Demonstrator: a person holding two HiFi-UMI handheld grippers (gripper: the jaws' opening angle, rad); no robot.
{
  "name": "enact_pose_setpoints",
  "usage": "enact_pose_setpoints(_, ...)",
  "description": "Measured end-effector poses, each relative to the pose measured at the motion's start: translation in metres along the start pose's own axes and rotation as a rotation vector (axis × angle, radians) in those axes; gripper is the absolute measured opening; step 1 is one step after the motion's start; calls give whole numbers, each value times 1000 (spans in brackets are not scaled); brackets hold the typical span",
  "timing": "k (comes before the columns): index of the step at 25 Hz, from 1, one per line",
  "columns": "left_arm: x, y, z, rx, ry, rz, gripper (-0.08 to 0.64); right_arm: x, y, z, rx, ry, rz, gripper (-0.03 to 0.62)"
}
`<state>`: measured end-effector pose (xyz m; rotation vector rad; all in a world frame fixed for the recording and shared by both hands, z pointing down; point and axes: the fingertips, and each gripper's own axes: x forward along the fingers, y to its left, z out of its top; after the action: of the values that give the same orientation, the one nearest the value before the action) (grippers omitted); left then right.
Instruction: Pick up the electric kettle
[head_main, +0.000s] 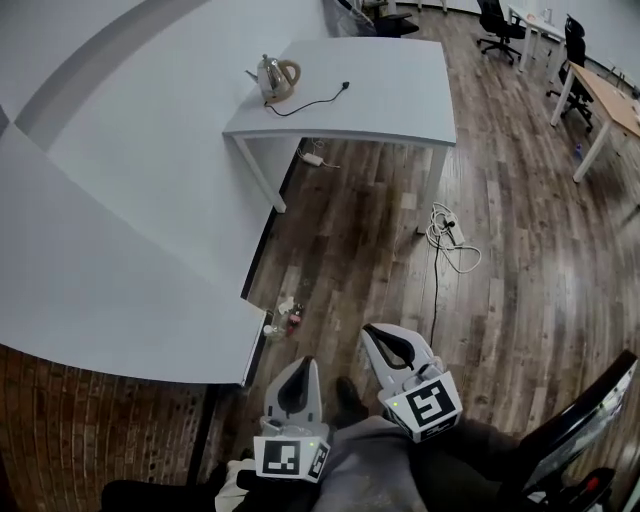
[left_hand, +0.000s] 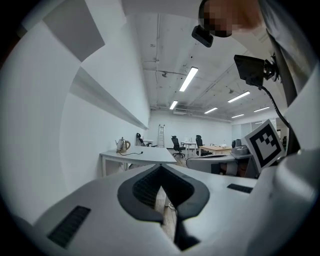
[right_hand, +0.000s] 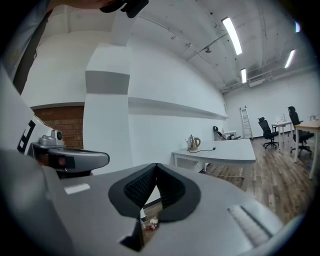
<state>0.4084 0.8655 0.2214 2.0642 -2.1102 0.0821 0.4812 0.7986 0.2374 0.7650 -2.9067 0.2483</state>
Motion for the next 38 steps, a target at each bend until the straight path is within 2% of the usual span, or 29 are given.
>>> enact_pose_setpoints(3, 9, 19, -1, -29, 10, -9, -2, 16, -5, 4, 10, 35, -52, 0)
enact_pose_setpoints(6, 15, 34, 6, -31, -25, -24, -2, 34, 2, 9, -17, 27, -45, 0)
enact_pose_setpoints(9, 24, 43, 16, -10, -45, -74, -2, 53, 11, 15, -36, 34, -28, 0)
enact_pose_setpoints(12, 31, 50, 27, 23, -67, -127, -2, 70, 20, 29, -52, 48, -45, 0)
enact_pose_setpoints(16, 34, 65, 27, 13, -70, -170, -2, 90, 28, 36, -63, 66, -63, 0)
enact_pose_setpoints(22, 37, 99, 20, -35, -60, -158, -2, 118, 47, 23, -86, 71, -28, 0)
enact_pose_setpoints(27, 46, 112, 16, -56, -44, -148, -2, 132, 42, 28, -80, 87, -47, 0)
enact_pose_setpoints(30, 59, 113, 14, -56, -35, -150, -2, 137, 28, 29, -76, 108, -70, 0)
enact_pose_setpoints(33, 77, 115, 12, -43, -21, -149, -2, 150, 10, 28, -62, 89, -77, 0)
enact_pose_setpoints(38, 110, 116, 17, -25, -12, -113, -2, 169, -18, 26, -40, 74, -32, 0)
